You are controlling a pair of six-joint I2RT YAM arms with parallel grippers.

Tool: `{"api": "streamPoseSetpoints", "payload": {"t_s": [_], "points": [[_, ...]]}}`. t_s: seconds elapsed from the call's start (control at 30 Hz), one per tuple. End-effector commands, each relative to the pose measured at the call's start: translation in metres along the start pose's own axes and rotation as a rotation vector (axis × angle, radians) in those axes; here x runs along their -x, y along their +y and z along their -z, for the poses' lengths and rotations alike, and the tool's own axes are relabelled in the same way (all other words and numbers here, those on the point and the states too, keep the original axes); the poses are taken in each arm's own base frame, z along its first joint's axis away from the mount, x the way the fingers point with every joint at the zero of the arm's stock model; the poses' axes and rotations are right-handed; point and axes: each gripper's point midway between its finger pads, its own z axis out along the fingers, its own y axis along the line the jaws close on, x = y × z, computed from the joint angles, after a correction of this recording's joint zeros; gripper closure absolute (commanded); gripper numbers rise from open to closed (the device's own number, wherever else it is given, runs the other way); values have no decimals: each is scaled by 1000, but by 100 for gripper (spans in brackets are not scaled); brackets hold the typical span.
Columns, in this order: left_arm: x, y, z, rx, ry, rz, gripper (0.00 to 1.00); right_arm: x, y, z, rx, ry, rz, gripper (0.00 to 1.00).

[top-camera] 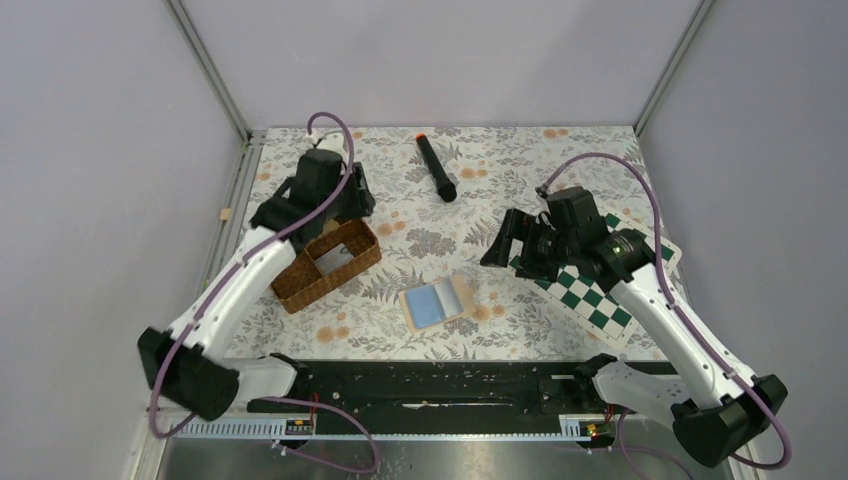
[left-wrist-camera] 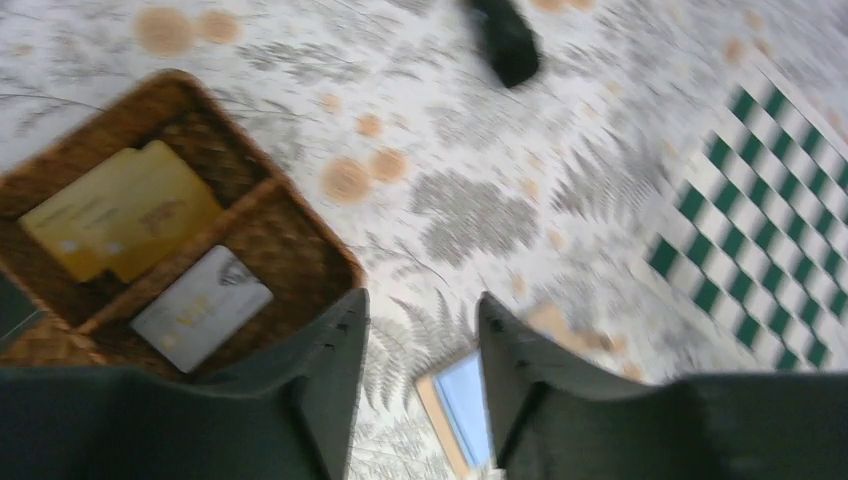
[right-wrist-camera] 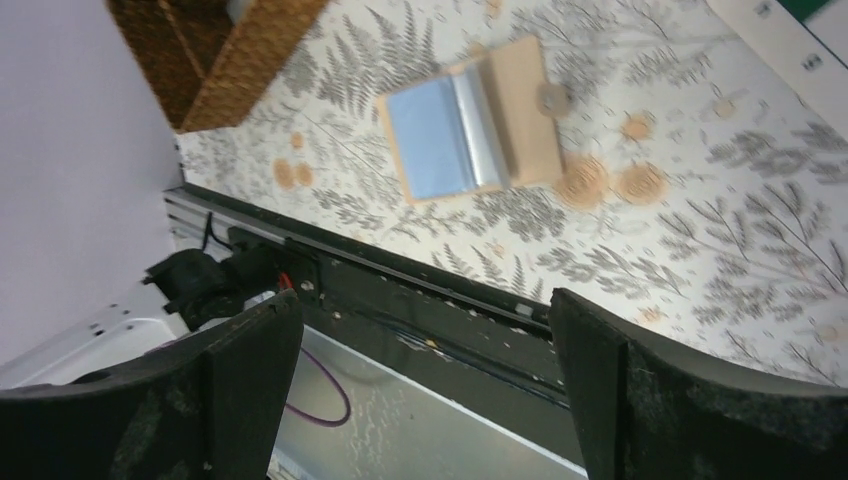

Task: Take the credit cards out of the card holder
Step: Reset both arms

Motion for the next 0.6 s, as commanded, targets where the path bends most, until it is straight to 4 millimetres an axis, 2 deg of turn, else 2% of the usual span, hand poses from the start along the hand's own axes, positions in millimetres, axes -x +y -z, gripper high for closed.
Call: {"api": "streamPoseSetpoints", "payload": {"t_s": [0.0,0.13,0.2,0.23,0.27,0.4,0.57], "points": [[-27,-49,47,-218,-17,9,48,-14,-35,2,-88,-52,-5,1],[-55,-50,73,-289,-45,23,35,-28,-61,6,-136,-85,18,1],[-69,-49,86,-354,-54,26,20,-34,-67,14,-141,-101,31,1],[-74,-50,94,-386,-55,26,7,-36,-67,20,-133,-109,38,1],[-79,-48,102,-411,-57,34,1,-38,-65,27,-115,-124,39,1],[-96,-47,132,-494,-38,75,1,-52,-63,40,-50,-147,22,1],[-127,-44,141,-558,30,91,1,-68,-64,46,22,-163,7,1]]}}
